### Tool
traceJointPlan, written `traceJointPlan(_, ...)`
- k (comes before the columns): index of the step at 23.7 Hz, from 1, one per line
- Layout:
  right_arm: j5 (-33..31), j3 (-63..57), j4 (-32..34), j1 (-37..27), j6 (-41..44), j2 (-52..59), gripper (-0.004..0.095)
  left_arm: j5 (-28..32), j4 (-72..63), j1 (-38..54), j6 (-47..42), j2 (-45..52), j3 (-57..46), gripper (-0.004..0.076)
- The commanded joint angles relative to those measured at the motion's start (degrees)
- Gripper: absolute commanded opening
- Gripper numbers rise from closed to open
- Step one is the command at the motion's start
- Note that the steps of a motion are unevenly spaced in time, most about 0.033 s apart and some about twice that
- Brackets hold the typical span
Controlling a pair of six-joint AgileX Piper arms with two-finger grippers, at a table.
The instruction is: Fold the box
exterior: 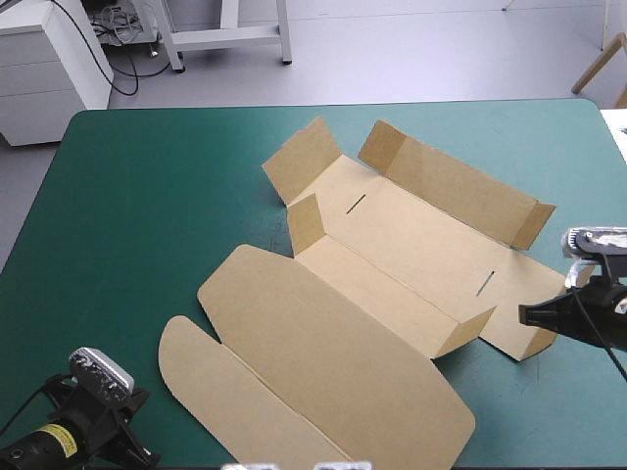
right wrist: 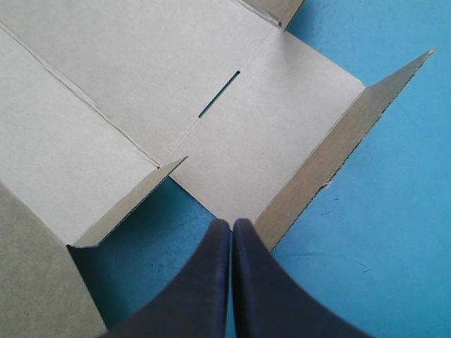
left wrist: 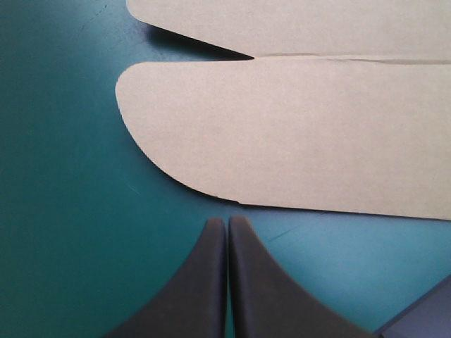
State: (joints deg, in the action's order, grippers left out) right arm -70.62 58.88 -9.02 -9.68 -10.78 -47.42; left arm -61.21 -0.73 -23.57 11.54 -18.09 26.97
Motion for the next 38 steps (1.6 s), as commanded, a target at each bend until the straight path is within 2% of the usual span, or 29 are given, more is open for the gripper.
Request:
traceJointPlan(1,1.72,1.75,-0.01,-0.12,0.8,4.89,-0.0004,3.14,-0.31,0.0,-0.55,-0.53,1.68,-0.001)
traceJointPlan(14,1.72,1.75,0.12,-0.12,1.86,7.56,-0.0004,3.14,-0.31,0.0,-0.55,-0.53,1.68,-0.001)
traceJointPlan(20,1.63,1.75,-1.95,-0.12,3.04,7.88,-0.0004,3.14,-0.31,0.0,-0.55,-0.53,1.68,-0.001)
traceJointPlan(23,1.63,-0.34,-5.61,-0.12,3.42,10.45,-0.0004,3.03,-0.31,0.0,-0.55,-0.53,1.68,-0.001)
traceJointPlan(30,1.63,-9.6,-7.33,-0.12,6.08,19.92,-0.0004,2.6,-0.31,0.0,-0.55,-0.53,1.68,-0.001)
traceJointPlan(38,1.63,-10.27,-7.23,-0.12,6.37,21.38,-0.0004,2.82,-0.31,0.0,-0.55,-0.53,1.68,-0.001)
